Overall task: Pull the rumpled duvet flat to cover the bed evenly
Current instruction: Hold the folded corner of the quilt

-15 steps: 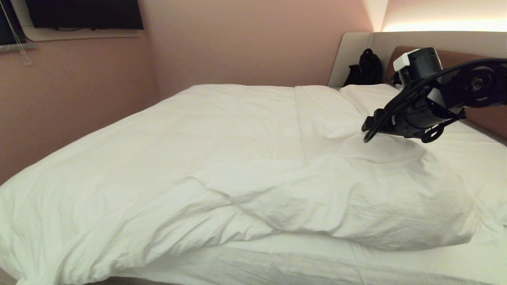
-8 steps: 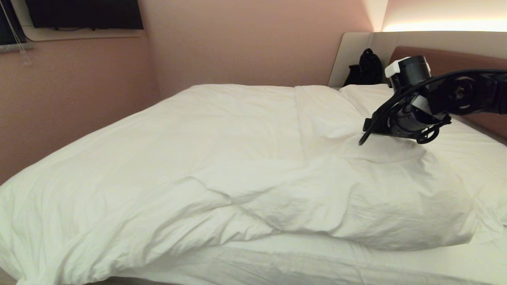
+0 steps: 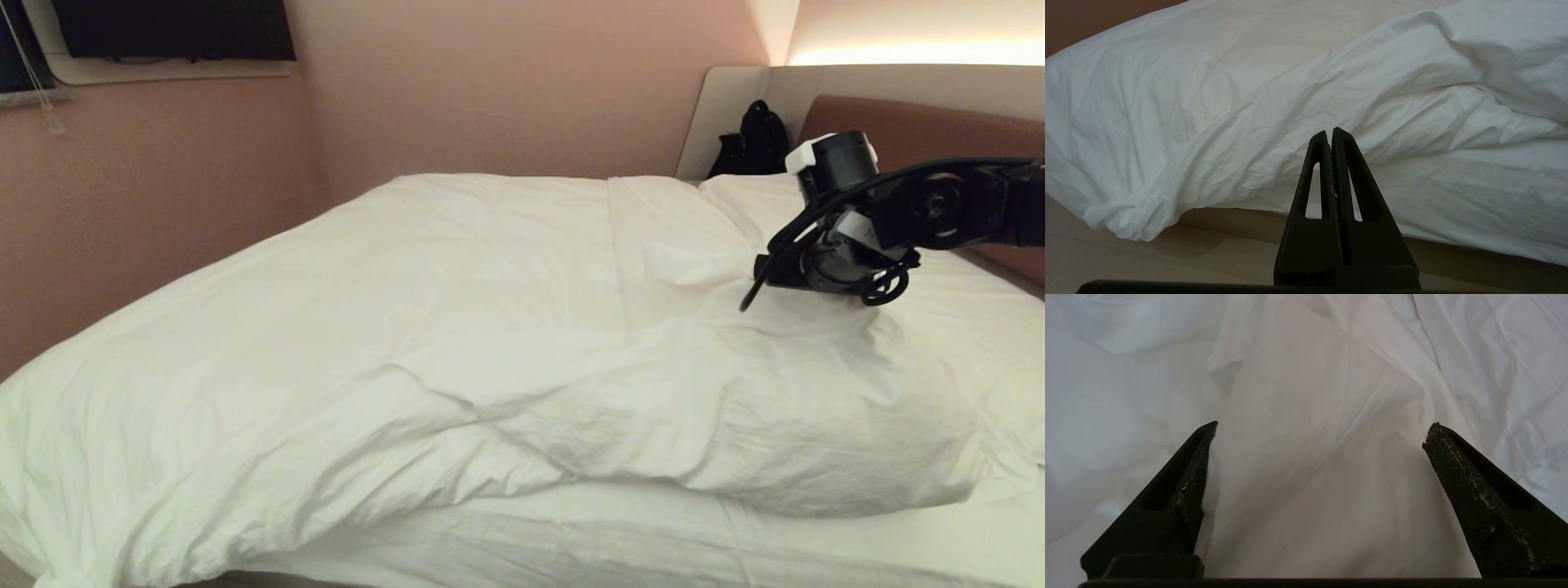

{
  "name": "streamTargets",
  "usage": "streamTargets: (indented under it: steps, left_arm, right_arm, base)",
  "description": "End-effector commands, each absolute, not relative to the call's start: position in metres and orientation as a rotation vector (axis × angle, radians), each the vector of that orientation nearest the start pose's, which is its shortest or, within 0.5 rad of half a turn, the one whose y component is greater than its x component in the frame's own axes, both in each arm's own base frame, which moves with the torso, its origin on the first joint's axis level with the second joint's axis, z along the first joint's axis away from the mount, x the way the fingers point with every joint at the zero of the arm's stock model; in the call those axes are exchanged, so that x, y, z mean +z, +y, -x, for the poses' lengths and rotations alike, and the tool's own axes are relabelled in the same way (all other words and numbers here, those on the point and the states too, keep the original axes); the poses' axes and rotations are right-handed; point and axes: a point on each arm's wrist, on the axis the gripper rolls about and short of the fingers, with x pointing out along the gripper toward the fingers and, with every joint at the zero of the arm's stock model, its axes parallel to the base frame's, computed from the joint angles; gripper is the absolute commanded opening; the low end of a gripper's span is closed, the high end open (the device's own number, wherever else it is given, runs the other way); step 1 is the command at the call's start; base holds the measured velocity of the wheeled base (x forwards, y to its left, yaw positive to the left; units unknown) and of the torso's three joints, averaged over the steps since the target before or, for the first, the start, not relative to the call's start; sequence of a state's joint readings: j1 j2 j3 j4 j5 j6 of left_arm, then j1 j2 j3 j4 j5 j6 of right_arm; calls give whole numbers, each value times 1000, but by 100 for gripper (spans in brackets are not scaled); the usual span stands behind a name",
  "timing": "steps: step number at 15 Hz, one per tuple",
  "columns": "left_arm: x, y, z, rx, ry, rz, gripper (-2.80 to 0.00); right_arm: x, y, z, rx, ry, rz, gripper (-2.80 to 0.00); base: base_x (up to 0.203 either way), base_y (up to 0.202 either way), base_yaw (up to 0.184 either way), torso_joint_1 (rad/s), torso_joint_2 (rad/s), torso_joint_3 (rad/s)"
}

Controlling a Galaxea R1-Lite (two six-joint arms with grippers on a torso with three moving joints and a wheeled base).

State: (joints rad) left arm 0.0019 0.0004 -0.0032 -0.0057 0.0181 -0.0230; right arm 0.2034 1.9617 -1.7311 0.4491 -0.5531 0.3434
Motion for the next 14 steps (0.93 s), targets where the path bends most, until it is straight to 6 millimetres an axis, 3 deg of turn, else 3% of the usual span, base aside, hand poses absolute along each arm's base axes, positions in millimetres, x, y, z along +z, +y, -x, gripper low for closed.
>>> streamTargets:
  steps: [1,10,11,14]
  left_arm:
    - [77,0,23,20,-9,23,-280]
    - [77,0,23,21,-9,23,-280]
    - [77,0,23,21,-9,23,-280]
    - [77,0,23,21,-9,23,-280]
  right_arm:
    - [247,64,-372,-460,570,-69,0]
    - [220,59,-388,-568,602,-55,0]
    - [220,58,-388,-568,600,-58,-280]
    - [225,59,-386,-570,583,-74,-280]
  base:
    - [0,0,0,0,0,0]
    - [0,0,0,0,0,0]
    - [0,0,0,0,0,0]
    - [0,0,0,0,0,0]
